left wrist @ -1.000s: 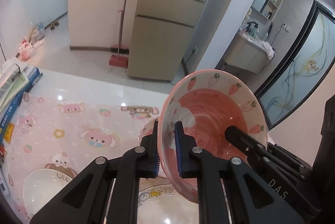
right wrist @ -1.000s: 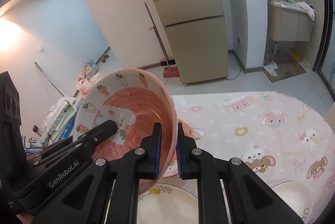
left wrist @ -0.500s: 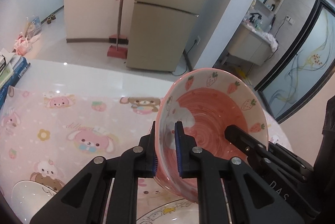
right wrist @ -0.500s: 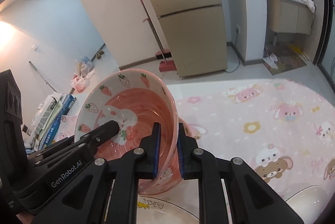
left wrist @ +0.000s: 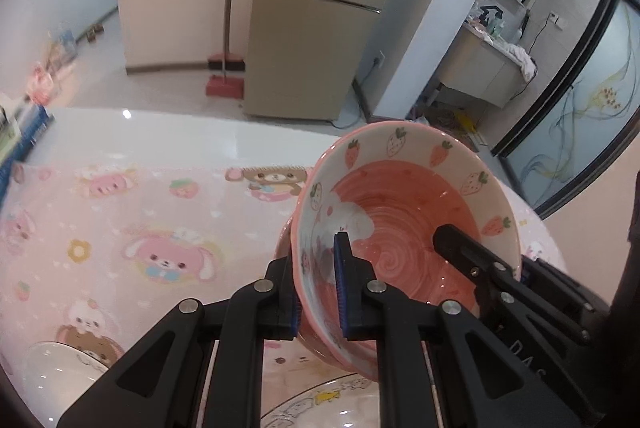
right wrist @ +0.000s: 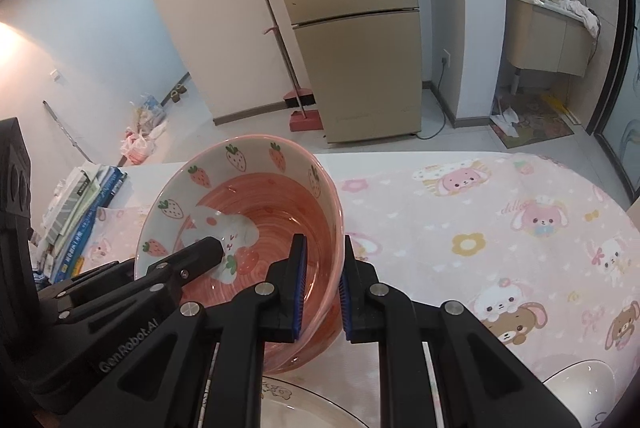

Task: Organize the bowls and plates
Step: 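Carry the left gripper's pink bowl toward the bowl stack while the right gripper carries its bowl, then lower the left gripper's bowl onto the stack and open while the right gripper stacks its bowl, then raise both open grippers away from the stacked pink bowls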

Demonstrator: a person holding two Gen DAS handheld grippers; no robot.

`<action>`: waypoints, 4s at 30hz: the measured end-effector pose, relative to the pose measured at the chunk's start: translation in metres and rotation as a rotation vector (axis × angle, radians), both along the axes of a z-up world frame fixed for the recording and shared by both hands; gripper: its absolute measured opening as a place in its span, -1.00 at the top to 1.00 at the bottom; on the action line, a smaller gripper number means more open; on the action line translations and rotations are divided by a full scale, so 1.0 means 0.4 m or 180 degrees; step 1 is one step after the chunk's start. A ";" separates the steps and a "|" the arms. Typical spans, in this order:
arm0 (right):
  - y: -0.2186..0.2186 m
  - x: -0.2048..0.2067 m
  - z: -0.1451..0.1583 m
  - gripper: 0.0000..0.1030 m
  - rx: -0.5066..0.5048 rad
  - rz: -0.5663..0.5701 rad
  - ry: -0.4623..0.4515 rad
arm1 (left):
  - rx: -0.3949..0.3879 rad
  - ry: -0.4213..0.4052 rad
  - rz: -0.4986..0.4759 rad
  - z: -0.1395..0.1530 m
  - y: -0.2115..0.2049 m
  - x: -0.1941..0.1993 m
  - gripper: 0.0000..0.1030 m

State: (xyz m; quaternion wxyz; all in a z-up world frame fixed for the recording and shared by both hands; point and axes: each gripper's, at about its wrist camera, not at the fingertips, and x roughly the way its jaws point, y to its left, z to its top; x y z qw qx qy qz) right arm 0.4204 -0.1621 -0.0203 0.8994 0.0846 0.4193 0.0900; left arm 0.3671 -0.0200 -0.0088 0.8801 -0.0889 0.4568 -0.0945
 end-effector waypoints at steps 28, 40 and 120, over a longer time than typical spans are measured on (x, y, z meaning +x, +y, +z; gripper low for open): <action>0.058 0.000 -0.042 0.68 -0.0521 0.0158 -0.0107 | 0.0230 0.0121 0.0106 -0.051 0.025 0.017 0.80; 0.035 0.007 -0.040 0.69 -0.0355 0.0252 -0.0130 | 0.0116 0.0102 0.0141 -0.050 0.035 0.013 0.79; -0.099 -0.731 0.598 -0.72 -0.0417 -0.0884 -0.3012 | -0.0004 -0.2802 0.0258 0.558 0.138 -0.599 -0.99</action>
